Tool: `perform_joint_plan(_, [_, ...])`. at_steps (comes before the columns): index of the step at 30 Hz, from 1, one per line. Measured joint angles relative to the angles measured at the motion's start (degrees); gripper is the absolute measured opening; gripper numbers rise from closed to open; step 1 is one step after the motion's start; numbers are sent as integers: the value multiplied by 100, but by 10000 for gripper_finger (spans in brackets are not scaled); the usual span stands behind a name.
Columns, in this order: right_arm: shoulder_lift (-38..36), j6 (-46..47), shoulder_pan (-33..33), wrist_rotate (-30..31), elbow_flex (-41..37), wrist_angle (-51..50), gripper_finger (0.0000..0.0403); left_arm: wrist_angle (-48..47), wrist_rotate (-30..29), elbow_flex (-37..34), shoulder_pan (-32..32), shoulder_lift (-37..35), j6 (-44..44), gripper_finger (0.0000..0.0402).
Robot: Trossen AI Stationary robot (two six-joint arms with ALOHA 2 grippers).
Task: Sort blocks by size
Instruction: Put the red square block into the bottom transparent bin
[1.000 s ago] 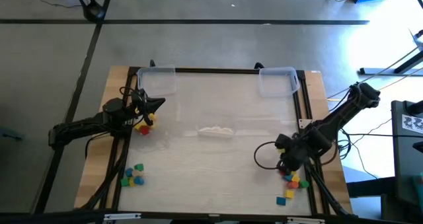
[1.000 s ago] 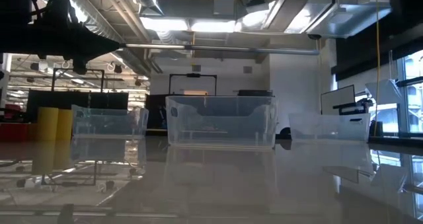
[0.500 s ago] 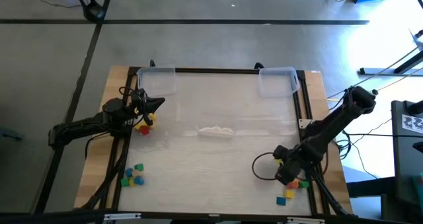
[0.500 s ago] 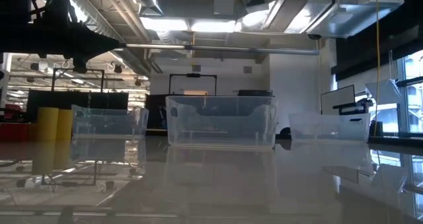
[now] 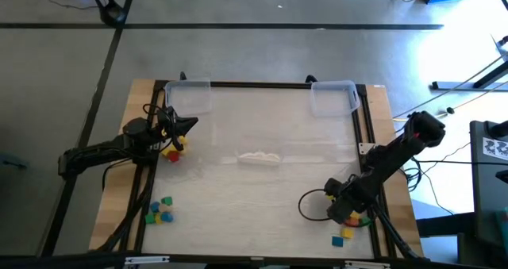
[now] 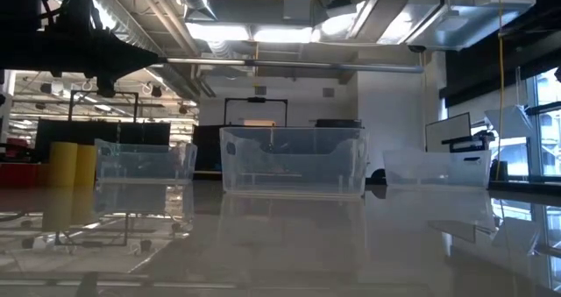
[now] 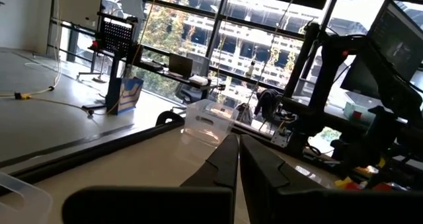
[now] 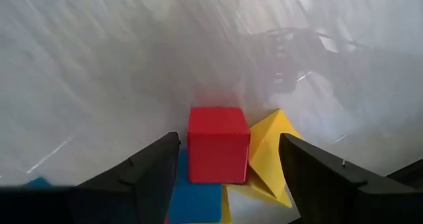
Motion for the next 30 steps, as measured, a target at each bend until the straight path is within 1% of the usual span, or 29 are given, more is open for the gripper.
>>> perform_joint_plan(3, [102, -21, 0, 4, -2, -22, 257, 0, 0, 0, 0, 0, 0, 5])
perform_joint_plan(6, [226, -110, 0, -2, -2, 13, 241, -2, 0, 0, -1, 0, 0, 5])
perform_joint_plan(11, [385, -318, -4, -189, -2, 108, 192, -2, 2, 0, -1, 0, 24, 5])
perform_joint_plan(15, [423, -465, -4, -201, 0, 107, 150, -2, 0, 0, -2, 0, 24, 5])
perform_joint_plan(17, [423, -480, -4, -181, 2, 105, 136, -2, 0, 0, -1, 0, 24, 5])
perform_joint_plan(20, [423, -623, -13, -184, 7, 105, 134, -2, 0, 0, -2, 0, 24, 5])
perform_joint_plan(24, [426, -768, -107, -240, 8, 102, 149, -2, 0, 0, 0, 0, 24, 5])
perform_joint_plan(27, [396, -946, -265, -537, 71, 118, 152, -2, 1, 0, -1, 0, 24, 5])
perform_joint_plan(29, [392, -1239, -421, -807, 192, 106, 146, -6, 2, 0, 0, 0, 26, 5])
perform_joint_plan(30, [392, -1391, -496, -843, 263, 39, 142, -15, 0, 0, -2, -1, 34, 5])
